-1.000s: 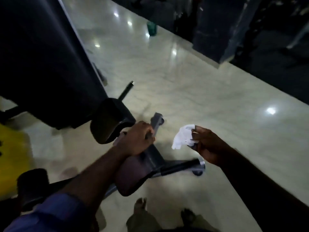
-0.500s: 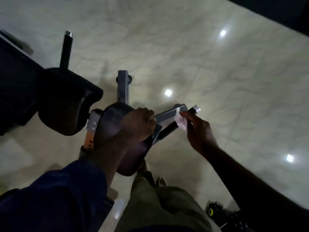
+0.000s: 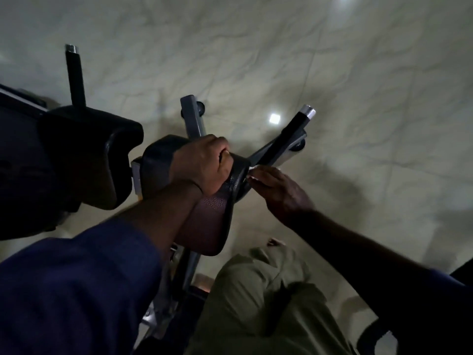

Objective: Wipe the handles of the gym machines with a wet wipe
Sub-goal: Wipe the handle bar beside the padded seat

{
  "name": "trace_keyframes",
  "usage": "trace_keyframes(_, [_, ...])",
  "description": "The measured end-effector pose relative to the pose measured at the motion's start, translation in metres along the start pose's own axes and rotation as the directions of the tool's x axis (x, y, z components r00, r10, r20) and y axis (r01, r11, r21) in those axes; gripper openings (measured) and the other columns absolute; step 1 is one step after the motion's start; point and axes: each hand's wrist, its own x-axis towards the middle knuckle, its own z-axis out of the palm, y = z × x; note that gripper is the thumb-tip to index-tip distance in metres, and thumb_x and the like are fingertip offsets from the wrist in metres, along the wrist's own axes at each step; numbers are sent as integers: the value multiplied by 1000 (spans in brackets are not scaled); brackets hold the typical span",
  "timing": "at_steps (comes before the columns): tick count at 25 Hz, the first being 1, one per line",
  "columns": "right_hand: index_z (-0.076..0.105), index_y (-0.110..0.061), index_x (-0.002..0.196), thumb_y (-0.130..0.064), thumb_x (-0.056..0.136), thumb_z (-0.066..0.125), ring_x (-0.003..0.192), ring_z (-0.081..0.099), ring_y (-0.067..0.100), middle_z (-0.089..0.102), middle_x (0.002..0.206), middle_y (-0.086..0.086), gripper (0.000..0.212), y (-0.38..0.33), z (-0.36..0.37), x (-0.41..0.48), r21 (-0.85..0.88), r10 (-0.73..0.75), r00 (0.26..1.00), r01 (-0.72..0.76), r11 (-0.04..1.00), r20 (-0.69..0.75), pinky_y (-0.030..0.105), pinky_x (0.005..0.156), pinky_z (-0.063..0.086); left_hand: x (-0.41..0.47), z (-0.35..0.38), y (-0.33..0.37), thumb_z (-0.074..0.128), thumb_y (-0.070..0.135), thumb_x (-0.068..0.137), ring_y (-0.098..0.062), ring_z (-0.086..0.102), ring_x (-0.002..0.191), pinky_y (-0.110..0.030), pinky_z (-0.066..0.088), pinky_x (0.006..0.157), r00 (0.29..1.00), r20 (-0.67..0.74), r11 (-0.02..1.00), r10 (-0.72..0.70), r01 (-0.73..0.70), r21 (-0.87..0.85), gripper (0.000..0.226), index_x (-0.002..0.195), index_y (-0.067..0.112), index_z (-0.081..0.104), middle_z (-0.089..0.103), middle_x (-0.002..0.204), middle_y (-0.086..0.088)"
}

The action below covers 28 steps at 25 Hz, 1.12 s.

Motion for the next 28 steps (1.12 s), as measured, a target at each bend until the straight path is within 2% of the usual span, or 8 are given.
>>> trace_keyframes(3, [67, -6, 135, -9, 107, 53, 135, 57, 23, 64, 142, 7, 31, 25, -19, 4, -2, -101, 994, 101, 995, 31, 42, 115, 45, -1, 2, 0, 43, 41, 95, -25, 64, 96, -38, 54, 77, 1000, -1, 999, 32, -32, 15, 28, 103, 27, 65, 67, 108, 4])
trace_keyframes(8, [68, 7, 126, 7, 98, 54, 127, 60, 33, 66, 132, 20, 31, 75, -68, 38, -61, 124, 959, -145, 988, -256, 40, 116, 43, 0, 0, 0, 46, 39, 98, -29, 65, 94, -42, 55, 75, 1000, 1, 999, 13, -13, 48, 25, 102, 25, 65, 67, 106, 0])
trace_keyframes(12, [67, -1, 129, -16, 111, 35, 127, 57, 19, 65, 134, 9, 40, -7, -13, 21, 109, 280, 949, -265, 958, -148, 46, 114, 44, 1, -1, 1, 39, 44, 93, -26, 65, 91, -40, 54, 73, 1000, -10, 999, 28, -27, 36, 33, 99, 25, 66, 68, 102, 3])
trace_keyframes(14, [70, 2, 122, -12, 111, 28, 116, 59, 29, 68, 128, 14, 46, -24, -13, 15, 29, 138, 988, -137, 990, -64, 40, 106, 49, 0, -1, 1, 39, 45, 92, -25, 65, 88, -39, 54, 72, 999, -16, 999, 29, -29, 27, 34, 97, 25, 66, 68, 100, 3])
trace_keyframes(17, [71, 0, 124, 0, 101, 54, 111, 65, 35, 69, 127, 17, 28, 27, -39, 33, -115, 10, 999, -15, 993, -51, 41, 101, 51, 2, 1, 0, 41, 44, 92, -26, 65, 88, -38, 53, 71, 1000, -9, 999, 22, -22, 27, 32, 97, 25, 66, 68, 99, 3])
trace_keyframes(19, [70, -9, 126, -14, 101, 58, 114, 63, 33, 68, 125, 11, 29, 63, -53, 44, -205, 143, 983, -165, 965, -117, 40, 103, 47, 3, 2, -1, 42, 43, 92, -28, 65, 90, -36, 51, 70, 1000, 0, 999, 20, -20, 36, 32, 98, 25, 67, 68, 101, 1])
trace_keyframes(23, [65, -11, 120, -24, 105, 57, 93, 57, -1, 62, 103, -4, 22, 12, -39, 51, 192, 532, 826, -500, 844, -188, 21, 85, 50, 3, 2, -2, 42, 44, 91, -25, 65, 90, -38, 53, 72, 1000, 0, 1000, 21, -21, 19, 31, 96, 25, 66, 68, 100, 4])
trace_keyframes(28, [64, -7, 129, -4, 100, 61, 104, 52, 25, 58, 113, 11, 29, -6, -19, 24, 3, 246, 965, -247, 969, -93, 36, 86, 46, 3, 5, -4, 42, 44, 91, -23, 64, 87, -37, 53, 70, 999, -17, 999, 28, -28, 15, 31, 94, 26, 66, 69, 97, 5])
